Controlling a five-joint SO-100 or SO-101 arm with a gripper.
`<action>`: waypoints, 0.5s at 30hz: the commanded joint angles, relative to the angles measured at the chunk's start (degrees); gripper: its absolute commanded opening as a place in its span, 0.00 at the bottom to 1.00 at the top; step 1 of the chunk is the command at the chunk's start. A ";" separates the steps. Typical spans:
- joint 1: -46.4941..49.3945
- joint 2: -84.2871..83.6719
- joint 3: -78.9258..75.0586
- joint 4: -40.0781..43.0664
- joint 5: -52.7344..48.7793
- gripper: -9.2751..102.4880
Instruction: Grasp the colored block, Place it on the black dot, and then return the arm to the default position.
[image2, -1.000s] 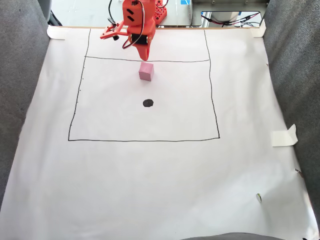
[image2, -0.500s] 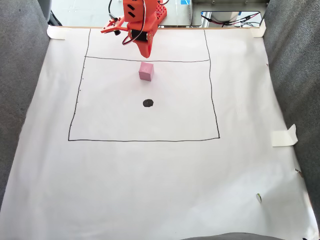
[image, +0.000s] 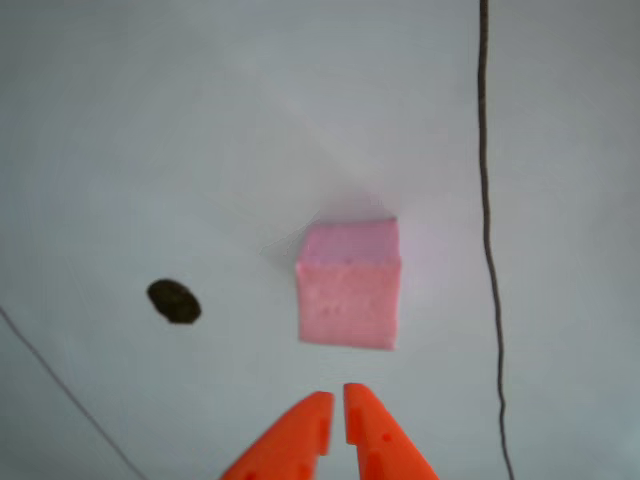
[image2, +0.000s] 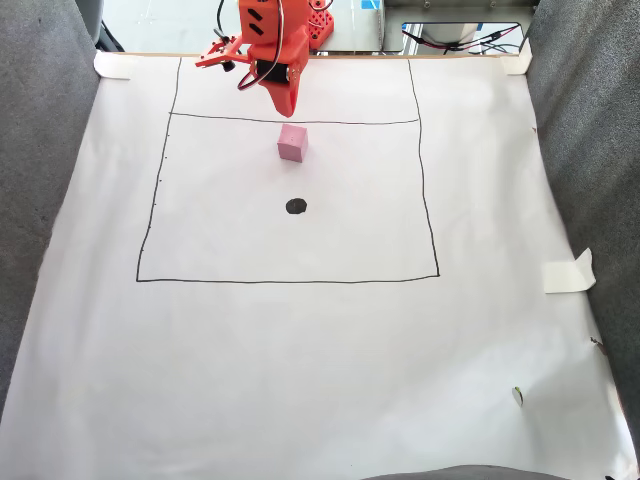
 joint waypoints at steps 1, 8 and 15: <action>0.26 0.26 0.88 -1.58 -1.14 0.18; 0.35 -0.18 2.29 -0.97 -3.96 0.35; 0.09 -0.53 2.29 1.93 -5.36 0.43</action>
